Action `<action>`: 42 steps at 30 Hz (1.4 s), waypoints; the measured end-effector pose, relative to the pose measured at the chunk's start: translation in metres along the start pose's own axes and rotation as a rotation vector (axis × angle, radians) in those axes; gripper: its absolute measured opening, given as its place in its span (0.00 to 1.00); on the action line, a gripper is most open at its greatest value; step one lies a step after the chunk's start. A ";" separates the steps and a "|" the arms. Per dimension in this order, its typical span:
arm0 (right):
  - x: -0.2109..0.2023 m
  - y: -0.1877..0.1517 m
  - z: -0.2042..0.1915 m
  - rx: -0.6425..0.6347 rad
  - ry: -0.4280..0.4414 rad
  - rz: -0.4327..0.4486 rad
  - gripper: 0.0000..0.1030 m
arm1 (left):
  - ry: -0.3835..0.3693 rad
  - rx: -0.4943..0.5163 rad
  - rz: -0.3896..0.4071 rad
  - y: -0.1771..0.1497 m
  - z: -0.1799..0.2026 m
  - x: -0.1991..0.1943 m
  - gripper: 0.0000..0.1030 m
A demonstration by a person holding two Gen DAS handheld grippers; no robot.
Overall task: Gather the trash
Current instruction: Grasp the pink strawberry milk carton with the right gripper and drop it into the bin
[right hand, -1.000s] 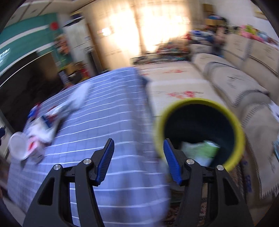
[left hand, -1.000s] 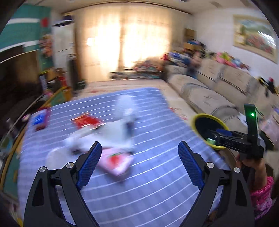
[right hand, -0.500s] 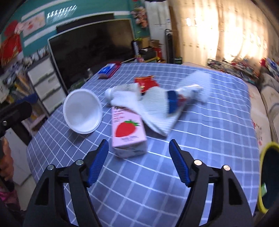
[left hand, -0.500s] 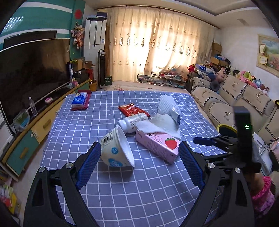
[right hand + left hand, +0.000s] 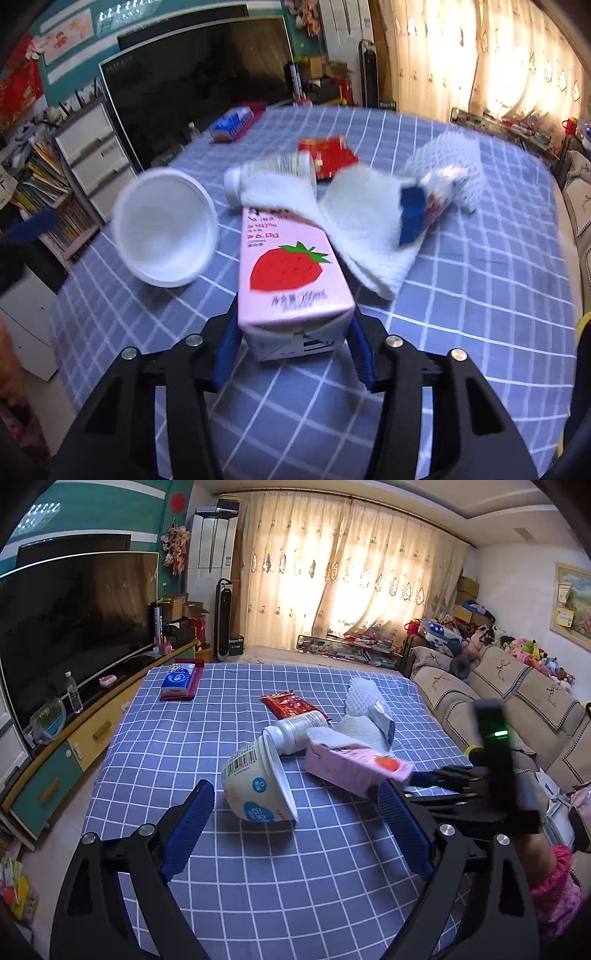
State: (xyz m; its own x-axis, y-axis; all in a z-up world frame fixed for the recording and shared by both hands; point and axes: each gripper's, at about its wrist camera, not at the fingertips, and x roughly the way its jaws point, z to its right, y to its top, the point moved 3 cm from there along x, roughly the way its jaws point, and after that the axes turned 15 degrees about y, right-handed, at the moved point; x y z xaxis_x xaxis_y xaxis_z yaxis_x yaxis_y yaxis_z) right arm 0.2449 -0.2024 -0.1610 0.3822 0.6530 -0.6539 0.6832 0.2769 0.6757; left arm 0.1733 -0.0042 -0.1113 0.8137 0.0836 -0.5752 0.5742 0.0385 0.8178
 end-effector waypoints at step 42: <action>-0.222 -0.129 0.224 0.589 -0.681 0.263 0.52 | 0.052 0.032 -0.103 -0.003 0.029 0.057 0.86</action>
State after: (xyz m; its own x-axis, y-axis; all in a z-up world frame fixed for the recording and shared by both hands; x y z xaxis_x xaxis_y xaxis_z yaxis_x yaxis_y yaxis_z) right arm 0.2114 -0.5410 -0.1795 0.7238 0.0391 -0.6889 0.6570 -0.3440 0.6708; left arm 0.2211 -0.0284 -0.1471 0.7451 0.1329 -0.6535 0.6575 0.0180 0.7533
